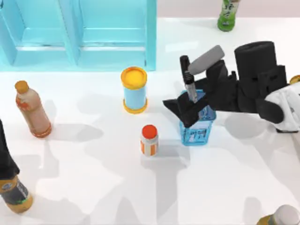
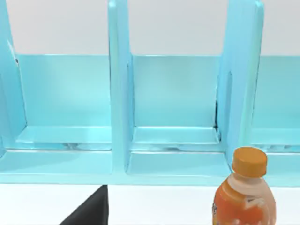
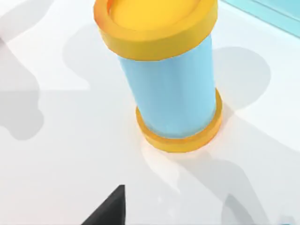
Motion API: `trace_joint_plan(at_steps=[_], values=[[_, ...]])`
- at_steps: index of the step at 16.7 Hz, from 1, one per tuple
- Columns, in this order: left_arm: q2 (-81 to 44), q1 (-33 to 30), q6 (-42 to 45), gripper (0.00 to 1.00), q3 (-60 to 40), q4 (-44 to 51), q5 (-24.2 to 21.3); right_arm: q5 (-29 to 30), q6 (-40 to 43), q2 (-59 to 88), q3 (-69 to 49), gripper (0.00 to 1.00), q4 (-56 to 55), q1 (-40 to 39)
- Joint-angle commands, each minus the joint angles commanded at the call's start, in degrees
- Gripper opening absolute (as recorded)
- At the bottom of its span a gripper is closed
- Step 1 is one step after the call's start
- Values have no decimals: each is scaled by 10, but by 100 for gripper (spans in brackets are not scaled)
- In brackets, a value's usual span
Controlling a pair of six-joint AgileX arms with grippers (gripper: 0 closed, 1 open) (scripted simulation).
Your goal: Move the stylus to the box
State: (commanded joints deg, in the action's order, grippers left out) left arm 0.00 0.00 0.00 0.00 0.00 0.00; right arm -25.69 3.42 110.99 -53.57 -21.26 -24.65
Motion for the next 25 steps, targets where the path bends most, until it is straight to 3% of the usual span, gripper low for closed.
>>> trace_joint_plan(at_steps=[7, 18, 25], values=[[0, 0, 0, 100, 0, 0, 0, 0, 0, 0, 0, 2, 0, 0], [0, 0, 0, 100, 0, 0, 0, 2, 6, -10, -22, 0, 5, 7], [0, 0, 0, 100, 0, 0, 0, -81, 80, -75, -92, 0, 201, 108]])
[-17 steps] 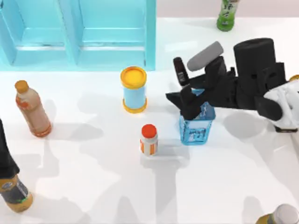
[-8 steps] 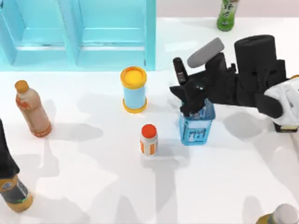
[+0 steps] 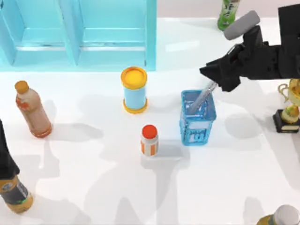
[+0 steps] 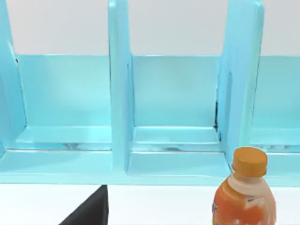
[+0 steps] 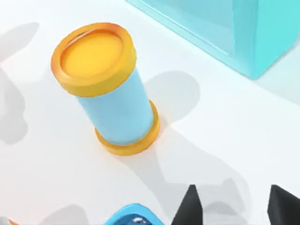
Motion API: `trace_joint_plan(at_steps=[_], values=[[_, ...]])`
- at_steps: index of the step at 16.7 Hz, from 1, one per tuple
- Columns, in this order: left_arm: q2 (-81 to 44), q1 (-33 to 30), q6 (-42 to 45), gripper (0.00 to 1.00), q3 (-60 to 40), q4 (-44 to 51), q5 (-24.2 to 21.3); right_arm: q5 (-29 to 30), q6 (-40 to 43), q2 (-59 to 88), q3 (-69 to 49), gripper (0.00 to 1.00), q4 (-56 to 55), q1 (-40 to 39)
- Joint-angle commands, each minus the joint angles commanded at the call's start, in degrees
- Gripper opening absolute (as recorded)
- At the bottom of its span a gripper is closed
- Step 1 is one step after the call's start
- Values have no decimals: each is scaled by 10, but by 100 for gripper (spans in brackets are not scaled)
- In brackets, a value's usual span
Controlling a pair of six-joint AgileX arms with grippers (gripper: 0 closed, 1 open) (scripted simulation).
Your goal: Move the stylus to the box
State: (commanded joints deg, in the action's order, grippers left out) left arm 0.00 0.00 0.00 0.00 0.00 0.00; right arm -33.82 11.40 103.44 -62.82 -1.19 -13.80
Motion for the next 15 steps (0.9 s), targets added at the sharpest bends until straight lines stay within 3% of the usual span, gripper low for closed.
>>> trace_joint_plan(at_steps=[7, 15], values=[[0, 0, 0, 100, 0, 0, 0, -97, 100, -109, -82, 0, 240, 122], [0, 0, 0, 100, 0, 0, 0, -103, 114, -129, -93, 0, 269, 144]])
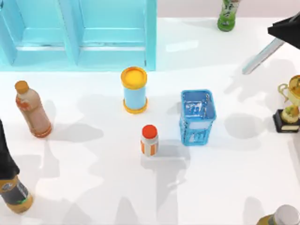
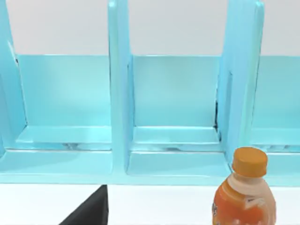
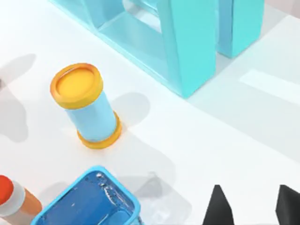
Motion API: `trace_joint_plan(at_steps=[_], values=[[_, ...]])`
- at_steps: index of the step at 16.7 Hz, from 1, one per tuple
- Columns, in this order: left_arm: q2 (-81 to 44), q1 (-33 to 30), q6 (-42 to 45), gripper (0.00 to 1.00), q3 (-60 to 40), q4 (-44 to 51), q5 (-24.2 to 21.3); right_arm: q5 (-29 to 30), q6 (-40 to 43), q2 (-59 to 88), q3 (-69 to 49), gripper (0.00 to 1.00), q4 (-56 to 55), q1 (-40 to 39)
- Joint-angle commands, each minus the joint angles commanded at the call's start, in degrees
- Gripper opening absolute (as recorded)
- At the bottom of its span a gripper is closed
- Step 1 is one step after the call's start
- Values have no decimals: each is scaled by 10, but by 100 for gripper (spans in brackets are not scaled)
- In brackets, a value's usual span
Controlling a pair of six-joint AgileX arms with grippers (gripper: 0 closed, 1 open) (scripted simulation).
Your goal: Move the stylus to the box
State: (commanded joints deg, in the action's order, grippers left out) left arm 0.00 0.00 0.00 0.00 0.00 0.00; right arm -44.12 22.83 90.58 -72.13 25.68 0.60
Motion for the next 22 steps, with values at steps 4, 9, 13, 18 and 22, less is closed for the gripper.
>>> trace_joint_plan(at_steps=[4, 9, 13, 18, 22], values=[[0, 0, 0, 100, 0, 0, 0, 50, 17, -29, -24, 0, 40, 82], [0, 0, 0, 100, 0, 0, 0, 134, 57, -84, -42, 0, 158, 226], [0, 0, 0, 100, 0, 0, 0, 177, 117, -126, -33, 0, 275, 289], [0, 0, 0, 100, 0, 0, 0, 190, 164, -141, -28, 0, 335, 307], [0, 0, 0, 100, 0, 0, 0, 189, 162, -138, -28, 0, 333, 304]])
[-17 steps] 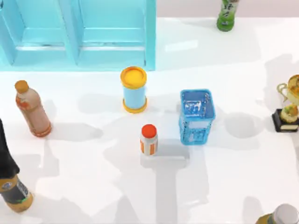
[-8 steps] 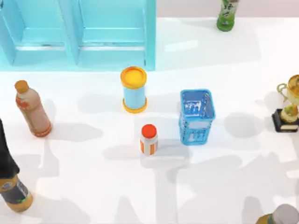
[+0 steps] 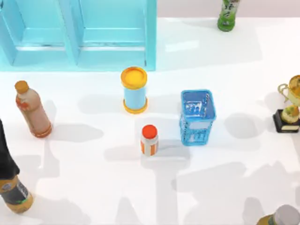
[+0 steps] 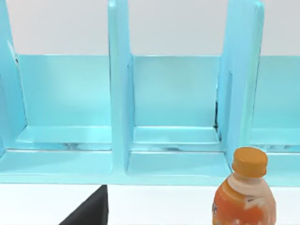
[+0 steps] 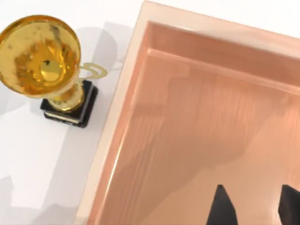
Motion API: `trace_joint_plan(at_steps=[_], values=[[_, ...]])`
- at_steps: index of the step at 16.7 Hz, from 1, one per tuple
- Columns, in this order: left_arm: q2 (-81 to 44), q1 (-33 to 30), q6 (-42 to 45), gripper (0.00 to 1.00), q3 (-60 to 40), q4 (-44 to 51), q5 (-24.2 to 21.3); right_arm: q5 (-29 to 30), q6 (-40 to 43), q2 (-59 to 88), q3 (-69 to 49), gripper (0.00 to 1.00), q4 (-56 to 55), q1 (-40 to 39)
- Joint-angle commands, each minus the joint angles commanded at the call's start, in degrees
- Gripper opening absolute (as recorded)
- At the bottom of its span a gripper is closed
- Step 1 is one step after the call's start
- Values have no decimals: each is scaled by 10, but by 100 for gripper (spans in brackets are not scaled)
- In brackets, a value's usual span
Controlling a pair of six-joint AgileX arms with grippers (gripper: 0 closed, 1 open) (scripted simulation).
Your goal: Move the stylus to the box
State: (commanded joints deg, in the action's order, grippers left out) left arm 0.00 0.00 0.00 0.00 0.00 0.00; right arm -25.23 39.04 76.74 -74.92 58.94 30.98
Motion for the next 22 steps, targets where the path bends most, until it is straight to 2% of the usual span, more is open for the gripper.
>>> trace_joint_plan(at_steps=[12, 17, 22], values=[[0, 0, 0, 100, 0, 0, 0, 16, -28, 12, 122, 0, -147, -27], [0, 0, 0, 100, 0, 0, 0, 17, -30, 14, 131, 0, -157, -30], [0, 0, 0, 100, 0, 0, 0, 17, -30, 14, 131, 38, -157, -30]])
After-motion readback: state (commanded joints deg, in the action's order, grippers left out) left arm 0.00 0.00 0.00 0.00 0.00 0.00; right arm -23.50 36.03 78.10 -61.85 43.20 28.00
